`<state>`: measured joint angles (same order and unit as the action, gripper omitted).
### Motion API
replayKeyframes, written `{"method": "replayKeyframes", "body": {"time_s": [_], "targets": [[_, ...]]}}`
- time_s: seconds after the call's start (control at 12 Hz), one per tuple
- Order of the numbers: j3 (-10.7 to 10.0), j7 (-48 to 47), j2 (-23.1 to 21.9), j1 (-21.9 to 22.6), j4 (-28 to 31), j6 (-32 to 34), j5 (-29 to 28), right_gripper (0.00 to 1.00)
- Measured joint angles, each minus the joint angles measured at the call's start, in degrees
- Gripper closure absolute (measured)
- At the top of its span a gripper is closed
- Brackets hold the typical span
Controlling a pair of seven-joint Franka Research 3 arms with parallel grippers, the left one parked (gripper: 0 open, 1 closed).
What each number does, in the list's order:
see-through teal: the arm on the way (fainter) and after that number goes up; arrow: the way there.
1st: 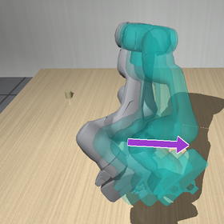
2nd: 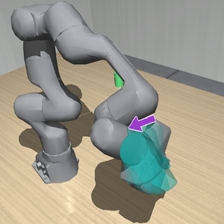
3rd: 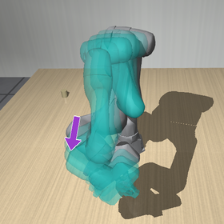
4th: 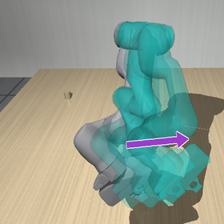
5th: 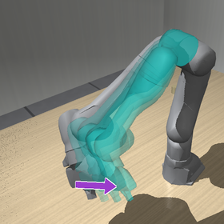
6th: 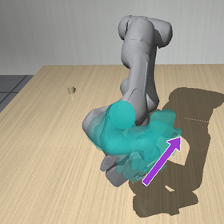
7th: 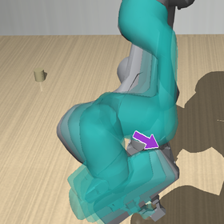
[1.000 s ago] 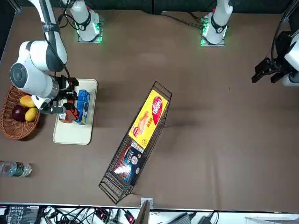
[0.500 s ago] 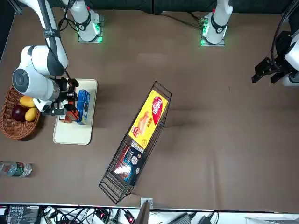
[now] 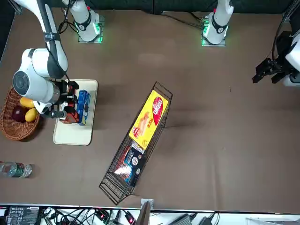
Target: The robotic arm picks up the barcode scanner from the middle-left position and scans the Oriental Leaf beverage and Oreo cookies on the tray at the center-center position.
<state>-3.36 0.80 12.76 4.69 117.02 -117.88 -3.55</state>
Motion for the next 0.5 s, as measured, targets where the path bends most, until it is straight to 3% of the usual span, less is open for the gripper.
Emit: {"method": "replayKeyframes", "body": {"time_s": [0.5], "targets": [[0.0, 1.3, -1.9, -1.2, -0.9, 4.2, 0.0, 0.58]]}}
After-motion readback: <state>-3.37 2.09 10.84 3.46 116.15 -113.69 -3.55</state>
